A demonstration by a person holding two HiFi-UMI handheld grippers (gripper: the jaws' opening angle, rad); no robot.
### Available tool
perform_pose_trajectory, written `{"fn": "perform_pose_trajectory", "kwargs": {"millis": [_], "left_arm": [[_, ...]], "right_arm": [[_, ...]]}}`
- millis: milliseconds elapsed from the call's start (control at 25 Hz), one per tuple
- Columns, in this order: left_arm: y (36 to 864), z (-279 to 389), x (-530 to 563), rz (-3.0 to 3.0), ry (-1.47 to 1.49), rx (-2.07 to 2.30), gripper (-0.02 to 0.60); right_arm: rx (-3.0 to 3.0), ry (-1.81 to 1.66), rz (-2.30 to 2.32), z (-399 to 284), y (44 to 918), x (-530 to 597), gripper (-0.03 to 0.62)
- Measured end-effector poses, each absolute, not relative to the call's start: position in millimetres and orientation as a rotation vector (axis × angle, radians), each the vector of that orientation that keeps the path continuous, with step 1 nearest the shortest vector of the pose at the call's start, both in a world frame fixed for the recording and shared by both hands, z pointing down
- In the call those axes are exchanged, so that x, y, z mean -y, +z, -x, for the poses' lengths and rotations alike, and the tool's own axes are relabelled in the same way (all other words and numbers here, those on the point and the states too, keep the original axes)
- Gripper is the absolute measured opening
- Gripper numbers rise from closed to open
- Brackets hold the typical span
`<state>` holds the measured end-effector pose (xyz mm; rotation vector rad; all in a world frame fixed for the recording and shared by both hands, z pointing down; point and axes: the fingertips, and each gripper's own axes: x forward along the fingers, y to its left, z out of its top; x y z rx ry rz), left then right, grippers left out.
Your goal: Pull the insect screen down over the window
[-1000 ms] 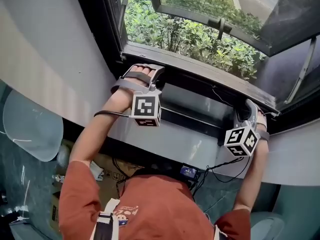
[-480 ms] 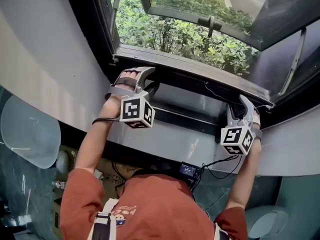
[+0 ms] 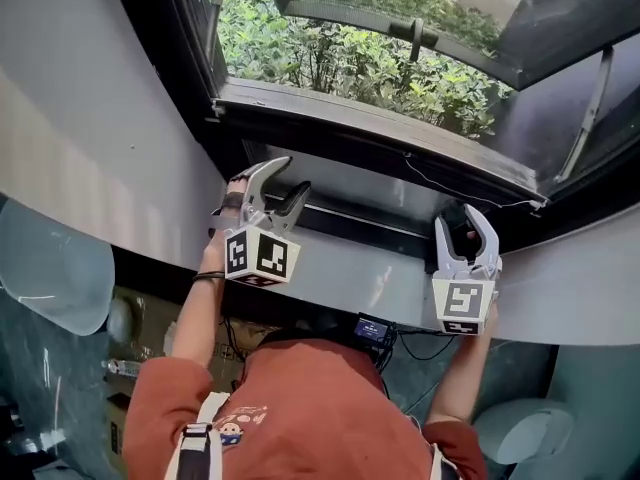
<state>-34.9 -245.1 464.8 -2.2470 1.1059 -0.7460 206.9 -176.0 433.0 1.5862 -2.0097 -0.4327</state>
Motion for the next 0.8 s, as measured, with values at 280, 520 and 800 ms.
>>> {"fn": "perform_pose_trajectory", "kwargs": {"millis": [280, 520, 800], "left_arm": [[489, 38, 209, 2.413, -0.545, -1.254, 0.221], [491, 36, 180, 2.551, -0.332, -1.388, 0.221], [491, 39, 164, 2.617, -0.127, -1.519, 0.219]], "right_arm": [[2.205, -0.290, -1.699, -192, 447, 149, 0.192], [2.316, -0.159, -1.769, -180, 471, 125, 0.187], [2.361, -0.187, -1.954, -172, 470, 114, 0.169]]}}
